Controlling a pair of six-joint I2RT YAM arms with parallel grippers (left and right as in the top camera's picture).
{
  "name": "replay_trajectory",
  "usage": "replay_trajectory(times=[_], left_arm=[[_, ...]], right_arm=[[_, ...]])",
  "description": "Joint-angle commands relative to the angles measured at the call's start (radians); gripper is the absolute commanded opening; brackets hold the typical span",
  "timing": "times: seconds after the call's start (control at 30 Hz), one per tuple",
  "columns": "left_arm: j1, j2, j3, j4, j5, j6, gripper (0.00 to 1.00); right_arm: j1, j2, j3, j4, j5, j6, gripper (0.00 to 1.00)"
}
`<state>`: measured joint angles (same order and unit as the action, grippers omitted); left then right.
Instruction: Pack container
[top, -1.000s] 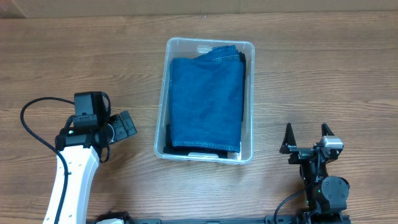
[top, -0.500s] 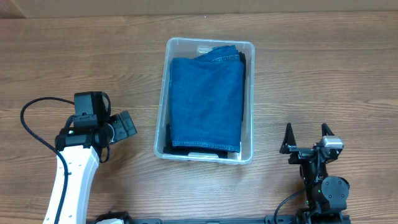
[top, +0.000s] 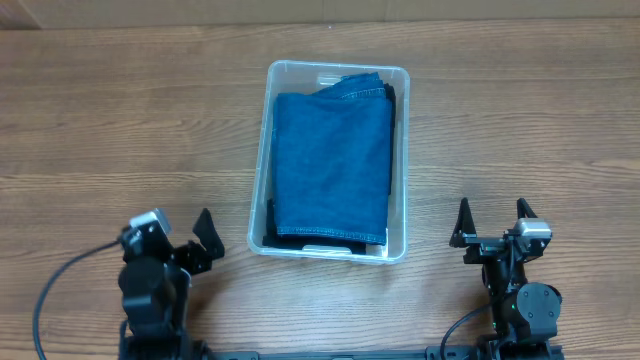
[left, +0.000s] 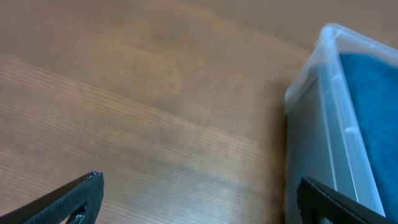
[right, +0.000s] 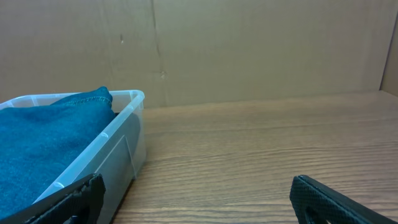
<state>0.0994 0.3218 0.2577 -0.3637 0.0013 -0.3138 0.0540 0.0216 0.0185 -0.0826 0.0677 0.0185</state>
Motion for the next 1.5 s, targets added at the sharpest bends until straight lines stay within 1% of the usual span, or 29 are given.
replay_trajectory(times=[0.0, 0.07, 0.1, 0.2, 0.37, 0.47, 1.47], left_arm=[[-0.002, -0.154, -0.172, 0.211, 0.018, 0.064, 1.0], [-0.002, -0.195, -0.252, 0.356, 0.018, 0.108, 1.0], [-0.002, -0.216, -0.253, 0.347, -0.008, 0.131, 1.0], [-0.002, -0.253, -0.253, 0.288, -0.034, 0.132, 1.0], [-0.005, -0.259, -0.253, 0.29, -0.034, 0.131, 1.0], [-0.033, -0.322, -0.253, 0.298, -0.034, 0.131, 1.0], [-0.046, -0.316, -0.253, 0.29, -0.034, 0.131, 1.0]], right_arm=[[0.001, -0.007, -0.01, 0.006, 0.009, -0.008, 1.0], [0.001, -0.007, -0.01, 0.006, 0.009, -0.008, 1.0], [0.001, -0.007, -0.01, 0.006, 0.01, -0.008, 1.0], [0.001, -0.007, -0.01, 0.006, 0.01, -0.008, 1.0], [0.001, -0.007, -0.01, 0.006, 0.01, -0.008, 1.0], [0.001, -0.007, -0.01, 0.006, 0.01, -0.008, 1.0], [0.001, -0.007, -0.01, 0.006, 0.01, -0.008, 1.0]])
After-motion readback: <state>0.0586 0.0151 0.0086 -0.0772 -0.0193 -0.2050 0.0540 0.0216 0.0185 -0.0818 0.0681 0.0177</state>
